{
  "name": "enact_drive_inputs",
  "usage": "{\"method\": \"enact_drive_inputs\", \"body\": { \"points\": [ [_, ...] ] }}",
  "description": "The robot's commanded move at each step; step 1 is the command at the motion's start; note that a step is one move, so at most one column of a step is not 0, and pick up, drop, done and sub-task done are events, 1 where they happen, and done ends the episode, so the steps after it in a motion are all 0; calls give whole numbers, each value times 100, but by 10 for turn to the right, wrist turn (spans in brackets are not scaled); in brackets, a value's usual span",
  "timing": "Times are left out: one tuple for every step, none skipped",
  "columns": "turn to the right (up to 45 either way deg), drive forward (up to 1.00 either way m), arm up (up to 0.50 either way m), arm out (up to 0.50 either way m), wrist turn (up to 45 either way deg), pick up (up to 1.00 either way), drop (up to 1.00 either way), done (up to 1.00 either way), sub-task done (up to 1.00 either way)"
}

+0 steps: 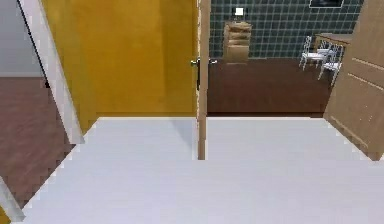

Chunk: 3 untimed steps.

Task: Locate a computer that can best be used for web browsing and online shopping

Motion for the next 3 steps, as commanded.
{"method": "enact_drive_inputs", "body": {
  "points": [
    [0, 25, 0, 0, 0, 0, 0, 0, 0],
    [-330, 0, 0, 0, 0, 0, 0, 0, 0],
    [0, 100, 0, 0, 0, 0, 0, 0, 0]
  ]
}}
